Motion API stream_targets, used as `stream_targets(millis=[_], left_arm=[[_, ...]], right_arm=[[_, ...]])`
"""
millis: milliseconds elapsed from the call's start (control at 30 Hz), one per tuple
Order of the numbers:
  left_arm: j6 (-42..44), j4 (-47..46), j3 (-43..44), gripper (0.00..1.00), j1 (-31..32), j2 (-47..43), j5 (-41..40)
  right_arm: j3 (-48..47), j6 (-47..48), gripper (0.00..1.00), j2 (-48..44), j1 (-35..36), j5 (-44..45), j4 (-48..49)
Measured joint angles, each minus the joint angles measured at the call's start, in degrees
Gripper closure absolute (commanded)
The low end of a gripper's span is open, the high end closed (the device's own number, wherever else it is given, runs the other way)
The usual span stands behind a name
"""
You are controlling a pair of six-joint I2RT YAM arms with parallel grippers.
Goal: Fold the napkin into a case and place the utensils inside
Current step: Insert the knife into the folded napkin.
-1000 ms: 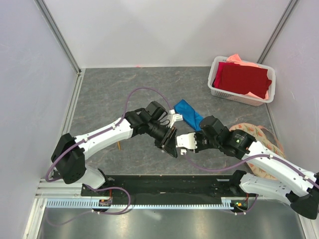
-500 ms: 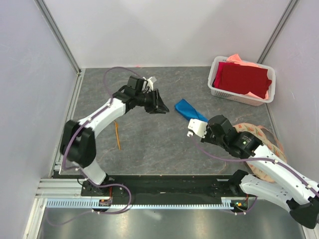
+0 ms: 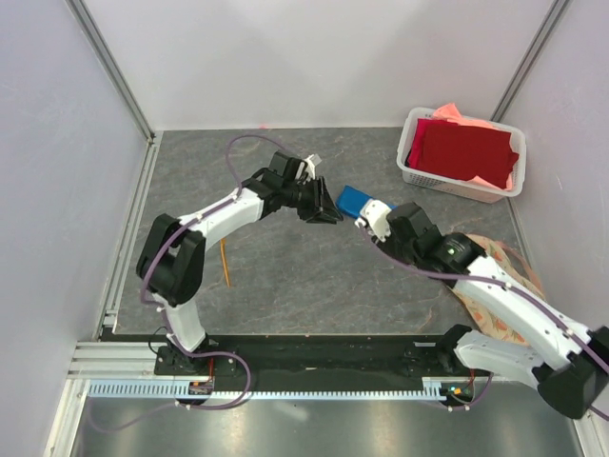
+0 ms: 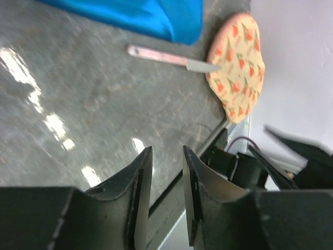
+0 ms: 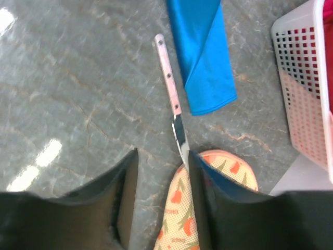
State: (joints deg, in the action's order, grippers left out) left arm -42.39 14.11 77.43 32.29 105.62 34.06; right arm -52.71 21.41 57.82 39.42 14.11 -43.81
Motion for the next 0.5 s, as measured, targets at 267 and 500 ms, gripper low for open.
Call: stream_targets(millis=[267, 500], left_arm=[[0.02, 0.76, -7.54, 0.6, 0.9, -14.34, 0.52], [0.59, 1.01, -10.01, 0.59, 0.94, -18.99, 1.09]], right_arm=[[-13.49, -24.9, 0.02, 23.08, -5.46, 9.53, -3.52], [-7.15, -49.16, 0.02, 19.04, -8.59, 8.35, -1.22]])
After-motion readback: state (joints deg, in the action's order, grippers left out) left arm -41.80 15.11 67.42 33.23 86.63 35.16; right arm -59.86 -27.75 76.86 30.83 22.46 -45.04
